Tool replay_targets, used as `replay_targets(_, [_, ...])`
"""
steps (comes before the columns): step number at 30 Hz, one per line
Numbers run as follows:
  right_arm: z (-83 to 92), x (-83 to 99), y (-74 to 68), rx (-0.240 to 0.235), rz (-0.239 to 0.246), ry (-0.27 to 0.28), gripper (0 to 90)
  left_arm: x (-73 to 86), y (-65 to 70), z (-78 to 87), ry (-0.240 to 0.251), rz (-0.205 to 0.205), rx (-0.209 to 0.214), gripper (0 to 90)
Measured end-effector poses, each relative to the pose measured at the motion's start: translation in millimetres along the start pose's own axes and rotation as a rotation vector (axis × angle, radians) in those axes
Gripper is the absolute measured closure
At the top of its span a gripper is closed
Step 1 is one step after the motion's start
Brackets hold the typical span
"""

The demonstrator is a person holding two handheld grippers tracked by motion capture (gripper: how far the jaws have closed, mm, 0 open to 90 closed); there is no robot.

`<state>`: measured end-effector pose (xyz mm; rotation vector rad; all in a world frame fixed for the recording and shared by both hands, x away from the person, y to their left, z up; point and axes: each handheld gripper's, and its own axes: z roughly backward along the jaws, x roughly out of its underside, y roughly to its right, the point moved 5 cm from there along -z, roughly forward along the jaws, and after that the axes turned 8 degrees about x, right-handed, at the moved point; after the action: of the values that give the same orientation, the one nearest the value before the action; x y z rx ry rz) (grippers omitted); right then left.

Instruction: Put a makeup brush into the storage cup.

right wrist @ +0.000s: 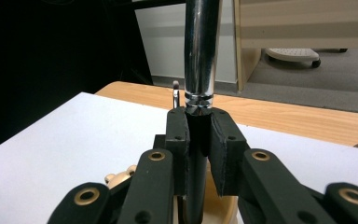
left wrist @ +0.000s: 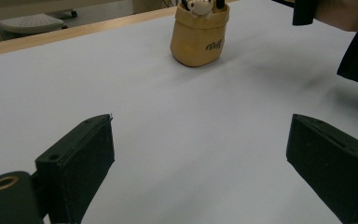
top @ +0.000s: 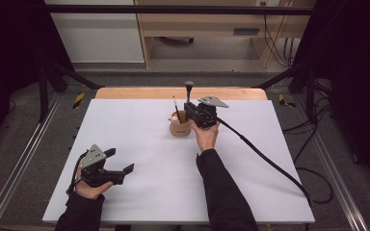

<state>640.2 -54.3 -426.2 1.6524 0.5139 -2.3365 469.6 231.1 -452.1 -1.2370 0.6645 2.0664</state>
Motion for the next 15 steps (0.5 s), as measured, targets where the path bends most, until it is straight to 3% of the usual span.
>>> replay_targets(15, [-8.0,16.2,-3.0,0.011,0.018,-0.041,79.1,-0.2,0.1,0.6,0.003,-0.001,0.000,7.0])
